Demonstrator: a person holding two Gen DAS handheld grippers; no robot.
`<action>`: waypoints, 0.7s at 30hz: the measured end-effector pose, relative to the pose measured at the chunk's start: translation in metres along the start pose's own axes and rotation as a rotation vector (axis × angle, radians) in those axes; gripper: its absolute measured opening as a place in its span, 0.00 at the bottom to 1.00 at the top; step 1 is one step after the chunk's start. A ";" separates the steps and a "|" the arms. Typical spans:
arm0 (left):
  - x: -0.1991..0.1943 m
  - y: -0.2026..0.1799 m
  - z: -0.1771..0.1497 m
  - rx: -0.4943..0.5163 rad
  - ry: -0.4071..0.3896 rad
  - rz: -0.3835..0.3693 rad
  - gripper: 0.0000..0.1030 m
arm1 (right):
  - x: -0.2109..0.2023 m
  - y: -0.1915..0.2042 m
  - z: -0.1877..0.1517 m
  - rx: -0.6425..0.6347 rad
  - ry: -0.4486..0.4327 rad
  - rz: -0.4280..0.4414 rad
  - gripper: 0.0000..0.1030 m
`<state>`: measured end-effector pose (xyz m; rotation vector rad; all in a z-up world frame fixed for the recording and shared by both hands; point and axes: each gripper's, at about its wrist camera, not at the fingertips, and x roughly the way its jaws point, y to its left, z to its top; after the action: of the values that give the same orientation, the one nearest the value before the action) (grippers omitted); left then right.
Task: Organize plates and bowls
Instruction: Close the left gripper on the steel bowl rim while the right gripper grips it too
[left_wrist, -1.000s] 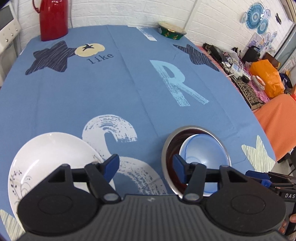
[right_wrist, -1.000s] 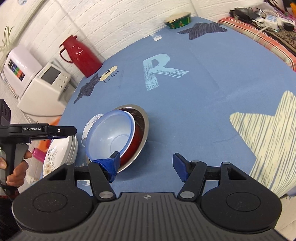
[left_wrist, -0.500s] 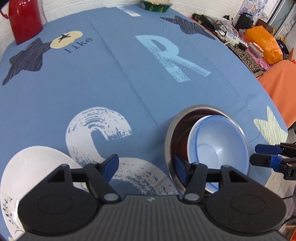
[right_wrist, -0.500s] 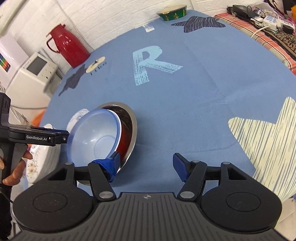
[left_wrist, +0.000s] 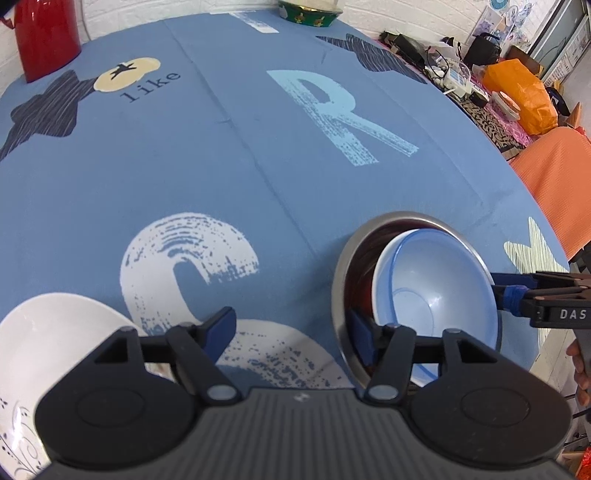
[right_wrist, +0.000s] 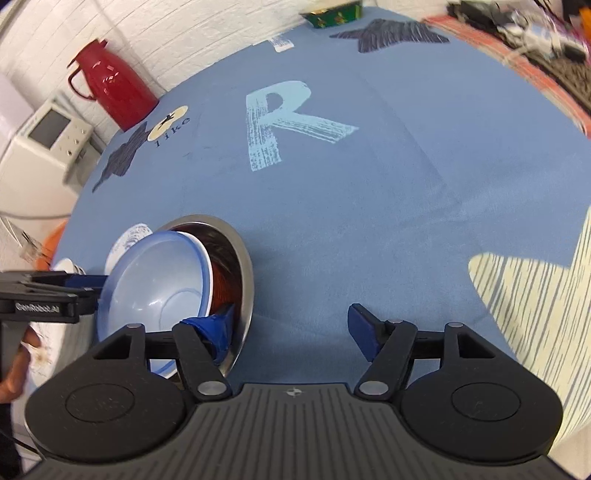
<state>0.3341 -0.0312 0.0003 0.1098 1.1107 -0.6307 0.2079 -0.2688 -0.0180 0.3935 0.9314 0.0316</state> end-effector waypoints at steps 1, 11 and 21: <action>0.000 0.001 -0.001 -0.005 -0.005 0.000 0.58 | 0.000 0.001 0.000 -0.009 -0.009 -0.009 0.52; -0.003 0.000 -0.008 -0.048 -0.028 -0.030 0.42 | -0.004 0.002 -0.011 0.045 -0.065 -0.008 0.52; -0.007 -0.015 -0.018 -0.125 -0.076 -0.084 0.00 | -0.005 0.006 -0.015 0.078 -0.089 0.086 0.12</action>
<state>0.3095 -0.0336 0.0011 -0.0683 1.0826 -0.6337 0.1937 -0.2593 -0.0203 0.5031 0.8294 0.0563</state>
